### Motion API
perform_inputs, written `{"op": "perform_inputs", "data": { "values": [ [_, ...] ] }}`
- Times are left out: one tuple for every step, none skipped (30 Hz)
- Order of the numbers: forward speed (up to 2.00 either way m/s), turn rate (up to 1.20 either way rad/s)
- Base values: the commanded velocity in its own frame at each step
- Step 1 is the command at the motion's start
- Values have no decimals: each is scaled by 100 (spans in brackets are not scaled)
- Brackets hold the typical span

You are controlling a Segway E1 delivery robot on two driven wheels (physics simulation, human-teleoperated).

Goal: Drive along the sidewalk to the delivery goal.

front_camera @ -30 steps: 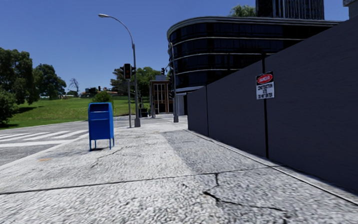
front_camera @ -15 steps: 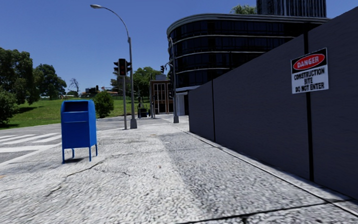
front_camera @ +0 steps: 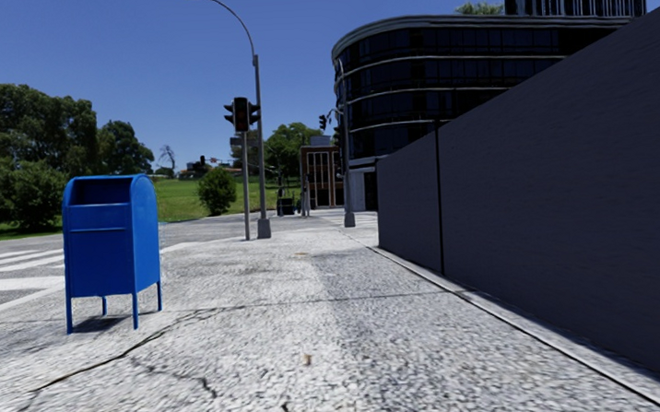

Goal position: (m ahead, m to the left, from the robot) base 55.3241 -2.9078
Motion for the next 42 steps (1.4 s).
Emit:
{"op": "perform_inputs", "data": {
  "values": [
    [200, 3],
    [200, 3],
    [200, 0],
    [200, 0],
    [200, 0],
    [200, 0],
    [200, 0],
    [200, 0],
    [200, 0],
    [200, 0],
    [200, 0],
    [200, 0],
    [200, 0],
    [200, 0],
    [200, 0],
    [200, 0],
    [200, 0],
    [200, 0],
    [200, 0],
    [200, 0],
    [200, 0],
    [200, 0],
    [200, 0],
    [200, 0],
    [200, 0],
    [200, 0],
    [200, 0],
    [200, 0],
    [200, 0],
    [200, 0],
    [200, 0],
    [200, 0],
    [200, 0],
    [200, 0],
    [200, 0],
    [200, 0],
    [200, 0],
    [200, 0],
    [200, 0],
    [200, 0],
    [200, 0],
    [200, 0]
  ]
}}
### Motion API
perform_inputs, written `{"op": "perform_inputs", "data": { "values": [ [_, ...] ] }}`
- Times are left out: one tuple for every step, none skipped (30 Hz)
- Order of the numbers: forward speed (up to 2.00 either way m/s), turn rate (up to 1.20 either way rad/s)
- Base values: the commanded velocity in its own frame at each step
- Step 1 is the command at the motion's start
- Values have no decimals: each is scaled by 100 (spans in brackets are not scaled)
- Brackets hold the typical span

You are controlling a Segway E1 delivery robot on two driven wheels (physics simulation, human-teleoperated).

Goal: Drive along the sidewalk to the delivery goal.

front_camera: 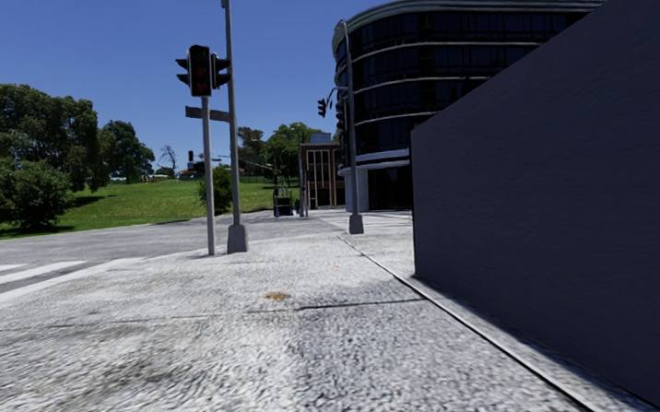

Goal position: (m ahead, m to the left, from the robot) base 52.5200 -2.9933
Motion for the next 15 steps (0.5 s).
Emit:
{"op": "perform_inputs", "data": {
  "values": [
    [200, 0],
    [200, 0],
    [200, 0],
    [200, 0],
    [200, 16],
    [200, 25],
    [200, 27],
    [200, 27],
    [200, 27],
    [200, 21],
    [200, 21],
    [200, 0],
    [200, 0],
    [200, 0],
    [200, 0]
  ]
}}
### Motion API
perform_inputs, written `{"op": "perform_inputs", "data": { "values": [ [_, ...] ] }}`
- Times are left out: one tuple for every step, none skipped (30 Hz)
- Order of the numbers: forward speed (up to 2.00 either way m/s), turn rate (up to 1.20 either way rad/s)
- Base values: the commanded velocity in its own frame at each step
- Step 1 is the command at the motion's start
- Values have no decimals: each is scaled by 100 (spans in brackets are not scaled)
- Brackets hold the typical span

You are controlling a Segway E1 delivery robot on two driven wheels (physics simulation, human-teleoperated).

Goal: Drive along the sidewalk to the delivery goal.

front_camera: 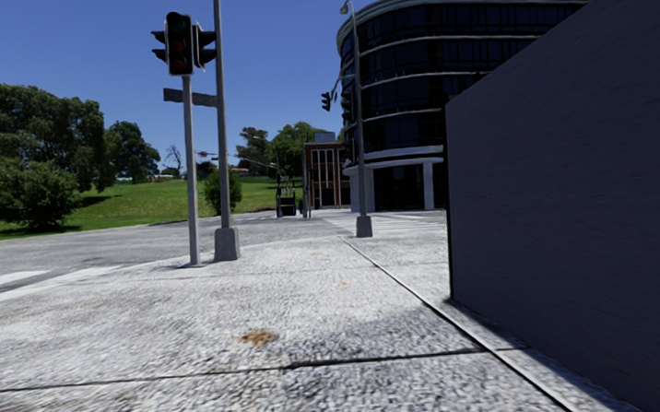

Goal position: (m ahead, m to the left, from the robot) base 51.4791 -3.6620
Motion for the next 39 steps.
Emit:
{"op": "perform_inputs", "data": {
  "values": [
    [200, 0],
    [200, 0],
    [200, 0],
    [200, 0],
    [200, 0],
    [200, 0],
    [200, 0],
    [200, 0],
    [200, 0],
    [200, 0],
    [200, 0],
    [200, -9],
    [200, -26],
    [200, -30],
    [200, -30],
    [200, -31],
    [200, -31],
    [200, -31],
    [200, -31],
    [200, -31],
    [200, -31],
    [200, -31],
    [200, -31],
    [200, -31],
    [200, -31],
    [200, -31],
    [200, -31],
    [200, -31],
    [200, -31],
    [200, -31],
    [200, -31],
    [200, -31],
    [200, -31],
    [200, -31],
    [200, -31],
    [200, -31],
    [200, -31],
    [200, -31],
    [200, -31]
  ]
}}
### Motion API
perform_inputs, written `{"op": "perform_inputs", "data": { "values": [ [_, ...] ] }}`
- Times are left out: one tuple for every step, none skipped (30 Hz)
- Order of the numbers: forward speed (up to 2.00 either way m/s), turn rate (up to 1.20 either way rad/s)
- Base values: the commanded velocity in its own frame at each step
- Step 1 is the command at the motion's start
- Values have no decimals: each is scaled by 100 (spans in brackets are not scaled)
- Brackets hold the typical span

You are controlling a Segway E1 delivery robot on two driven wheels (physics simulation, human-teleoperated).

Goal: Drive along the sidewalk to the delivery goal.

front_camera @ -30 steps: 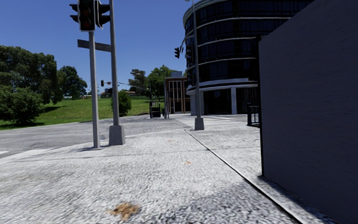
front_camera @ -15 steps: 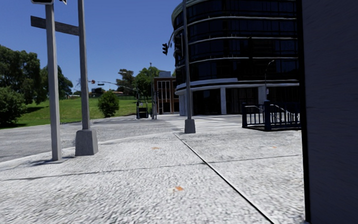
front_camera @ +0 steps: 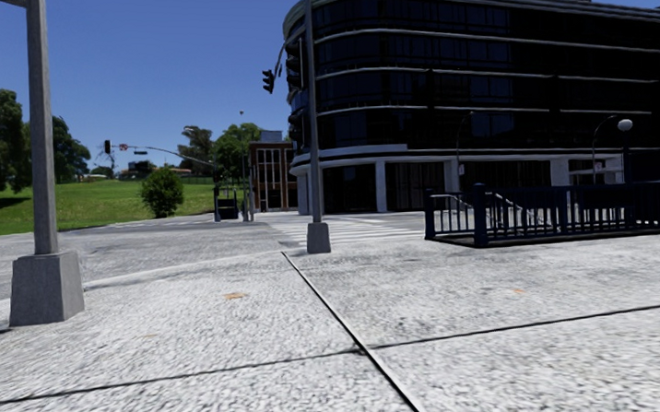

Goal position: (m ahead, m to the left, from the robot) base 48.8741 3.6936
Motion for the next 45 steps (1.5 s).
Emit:
{"op": "perform_inputs", "data": {
  "values": [
    [200, -32],
    [200, -35],
    [200, -35],
    [200, -43],
    [200, -45],
    [200, -46],
    [200, -46],
    [200, -46],
    [200, -46],
    [200, -46],
    [200, -46],
    [200, -46],
    [200, -46],
    [200, -44],
    [200, -33],
    [200, -33],
    [200, -30],
    [200, -29],
    [200, -29],
    [200, -29],
    [200, -29],
    [200, -28],
    [200, -25],
    [200, -25],
    [200, -21],
    [200, -16],
    [200, -6],
    [200, -6],
    [200, 0],
    [200, 0],
    [200, 0],
    [200, 0],
    [200, 0],
    [200, 0],
    [200, 0],
    [200, 0],
    [200, 0],
    [200, 0],
    [200, 0],
    [200, 0],
    [200, 0],
    [200, 0],
    [200, 0],
    [200, 0],
    [200, 0]
  ]
}}
